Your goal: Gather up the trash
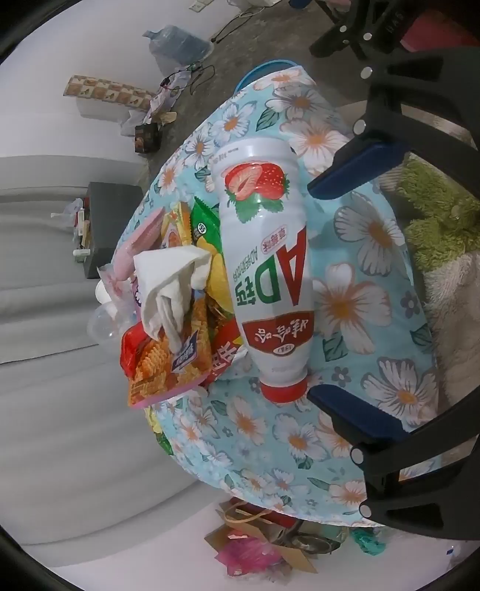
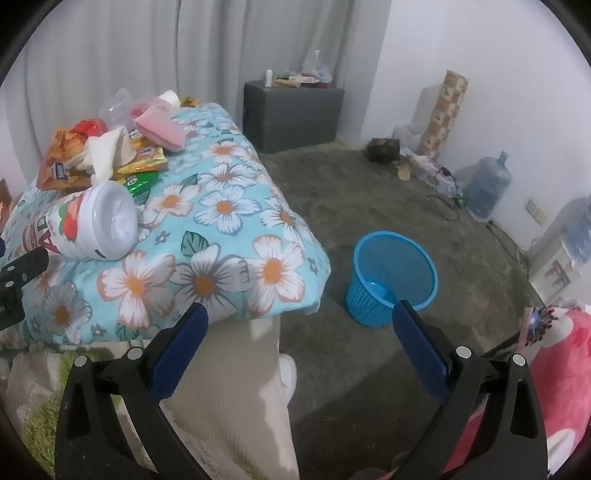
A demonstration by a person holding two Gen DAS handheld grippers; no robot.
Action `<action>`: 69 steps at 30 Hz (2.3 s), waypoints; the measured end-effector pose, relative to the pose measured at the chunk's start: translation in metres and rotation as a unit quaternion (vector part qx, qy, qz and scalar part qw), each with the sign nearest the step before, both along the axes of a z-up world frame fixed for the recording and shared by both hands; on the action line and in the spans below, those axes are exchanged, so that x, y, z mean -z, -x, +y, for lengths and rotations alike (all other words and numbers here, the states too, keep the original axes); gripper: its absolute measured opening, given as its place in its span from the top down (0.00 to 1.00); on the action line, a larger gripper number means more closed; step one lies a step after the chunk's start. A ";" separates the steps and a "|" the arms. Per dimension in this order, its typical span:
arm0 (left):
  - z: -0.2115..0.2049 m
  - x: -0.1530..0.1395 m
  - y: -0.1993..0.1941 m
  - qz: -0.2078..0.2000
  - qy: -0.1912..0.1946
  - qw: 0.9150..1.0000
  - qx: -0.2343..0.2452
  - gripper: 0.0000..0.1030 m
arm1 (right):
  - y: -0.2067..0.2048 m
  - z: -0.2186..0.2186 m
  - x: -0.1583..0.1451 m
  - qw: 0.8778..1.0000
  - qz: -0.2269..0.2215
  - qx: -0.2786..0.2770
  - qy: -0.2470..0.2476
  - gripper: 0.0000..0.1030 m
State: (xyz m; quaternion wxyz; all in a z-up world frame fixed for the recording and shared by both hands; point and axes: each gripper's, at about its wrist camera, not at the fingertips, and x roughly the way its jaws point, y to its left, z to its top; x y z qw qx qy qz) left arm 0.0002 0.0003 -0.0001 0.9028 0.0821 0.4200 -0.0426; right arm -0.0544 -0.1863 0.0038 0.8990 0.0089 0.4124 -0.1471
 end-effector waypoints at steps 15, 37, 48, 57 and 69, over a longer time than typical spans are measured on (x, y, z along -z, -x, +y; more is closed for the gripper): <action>0.002 -0.001 0.001 -0.003 -0.002 1.000 0.002 0.04 | -0.001 -0.001 0.000 1.000 0.000 0.005 0.003 0.08; -0.006 0.003 0.012 -0.002 -0.001 1.000 0.002 0.04 | -0.001 -0.006 -0.007 1.000 -0.006 0.010 0.006 0.08; -0.019 -0.002 0.016 -0.011 0.014 1.000 0.024 0.04 | -0.002 -0.005 -0.011 1.000 -0.001 0.020 0.009 0.08; -0.022 -0.002 0.017 -0.013 0.014 0.999 0.030 0.04 | -0.002 -0.005 -0.012 1.000 0.006 0.029 0.009 0.08; -0.021 -0.002 0.018 -0.013 0.014 0.999 0.031 0.04 | -0.002 -0.005 -0.011 1.000 0.006 0.029 0.008 0.08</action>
